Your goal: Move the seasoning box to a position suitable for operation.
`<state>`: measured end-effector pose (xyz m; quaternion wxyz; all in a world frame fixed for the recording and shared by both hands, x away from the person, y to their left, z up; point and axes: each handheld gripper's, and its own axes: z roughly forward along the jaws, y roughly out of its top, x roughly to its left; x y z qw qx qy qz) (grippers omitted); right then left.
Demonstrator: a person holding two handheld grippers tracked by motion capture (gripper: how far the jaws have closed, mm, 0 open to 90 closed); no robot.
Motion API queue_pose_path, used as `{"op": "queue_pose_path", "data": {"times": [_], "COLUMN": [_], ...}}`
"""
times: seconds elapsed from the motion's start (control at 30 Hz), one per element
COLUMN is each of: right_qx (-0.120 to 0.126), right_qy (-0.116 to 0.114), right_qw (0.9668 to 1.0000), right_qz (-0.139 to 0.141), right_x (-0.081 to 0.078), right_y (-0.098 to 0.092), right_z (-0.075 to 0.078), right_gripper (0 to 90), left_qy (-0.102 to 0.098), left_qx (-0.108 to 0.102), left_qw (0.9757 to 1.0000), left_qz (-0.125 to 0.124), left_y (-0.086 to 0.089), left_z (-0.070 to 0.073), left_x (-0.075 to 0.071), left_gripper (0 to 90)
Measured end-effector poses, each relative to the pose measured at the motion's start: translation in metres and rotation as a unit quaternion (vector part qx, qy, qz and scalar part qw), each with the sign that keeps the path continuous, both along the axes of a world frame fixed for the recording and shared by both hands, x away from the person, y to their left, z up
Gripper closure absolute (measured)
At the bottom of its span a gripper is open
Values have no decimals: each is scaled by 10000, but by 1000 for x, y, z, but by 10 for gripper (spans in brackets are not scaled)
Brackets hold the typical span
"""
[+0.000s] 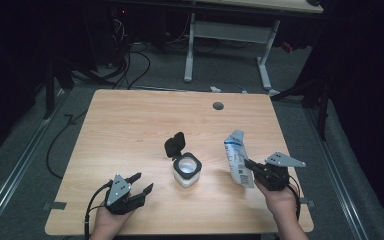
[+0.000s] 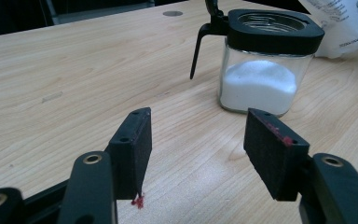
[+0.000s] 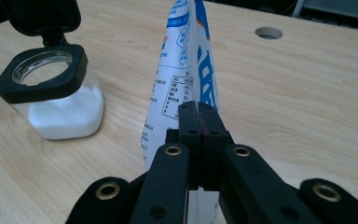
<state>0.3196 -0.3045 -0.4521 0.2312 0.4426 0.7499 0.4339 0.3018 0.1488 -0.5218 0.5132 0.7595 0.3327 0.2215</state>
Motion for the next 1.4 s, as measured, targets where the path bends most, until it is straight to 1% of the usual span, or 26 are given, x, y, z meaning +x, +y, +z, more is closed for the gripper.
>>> {"op": "queue_pose_path", "data": {"times": [0.07, 0.2, 0.33, 0.47, 0.53, 0.67, 0.77, 0.83, 0.97, 1.1, 1.27, 1.37, 1.4], "right_qx": [38, 73, 212, 351, 377, 321, 416, 465, 593, 596, 643, 649, 652], "right_qy": [-80, -284, -394, -529, -625, -789, -872, -971, -1021, -1083, -1091, -1120, -1088], "right_qw": [10000, 9995, 9989, 9978, 9971, 9961, 9949, 9937, 9924, 9916, 9909, 9904, 9906], "right_qz": [-3, -99, -171, -204, -205, -241, -287, -315, -347, -392, -458, -483, -515], "right_x": [-1, -2, 1, 4, 4, 7, 10, 11, 15, 19, 25, 28, 28], "right_y": [1, 2, 2, 6, 8, 13, 13, 13, 12, 12, 10, 7, 7], "right_z": [0, -1, -3, -7, -10, -15, -20, -23, -28, -31, -34, -37, -37], "right_gripper": [900, 900, 900, 900, 900, 900, 900, 900, 900, 900, 900, 900, 900], "left_qy": [3, 3, 10, 8, 6, 5, 2, 5, 16, 16, 30, 38, 26], "left_qx": [9, 24, 29, 18, 3, 14, 16, 3, -7, -8, -25, -84, -85], "left_qw": [10000, 10000, 10000, 10000, 10000, 10000, 10000, 10000, 10000, 10000, 10000, 10000, 10000], "left_qz": [-7, -22, -29, -15, -6, -10, -18, -13, -5, -19, -13, 7, 7], "left_y": [0, 0, 0, 1, 1, 2, 2, 2, 3, 2, 1, 0, 0], "left_z": [0, 0, -1, 0, 0, 0, 1, 0, 0, 1, 0, 1, 2], "left_x": [0, 0, 0, 0, 0, 0, 1, 1, 1, 2, 3, 3, 3], "left_gripper": [421, 421, 421, 421, 421, 421, 420, 421, 421, 421, 421, 420, 420]}}
